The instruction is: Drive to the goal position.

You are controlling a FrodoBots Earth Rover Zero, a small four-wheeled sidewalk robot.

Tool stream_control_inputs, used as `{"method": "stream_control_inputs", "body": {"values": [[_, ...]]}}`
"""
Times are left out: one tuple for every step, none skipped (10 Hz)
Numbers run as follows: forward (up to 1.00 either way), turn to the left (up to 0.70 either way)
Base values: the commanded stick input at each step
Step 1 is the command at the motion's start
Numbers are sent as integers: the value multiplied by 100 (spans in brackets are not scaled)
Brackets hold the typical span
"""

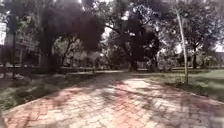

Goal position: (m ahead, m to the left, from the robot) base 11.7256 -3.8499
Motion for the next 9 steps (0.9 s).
{"method": "stream_control_inputs", "body": {"values": [[70, 0], [70, 0], [70, 0], [70, 0], [70, 0], [70, 0], [70, 0], [70, 0], [70, 0]]}}
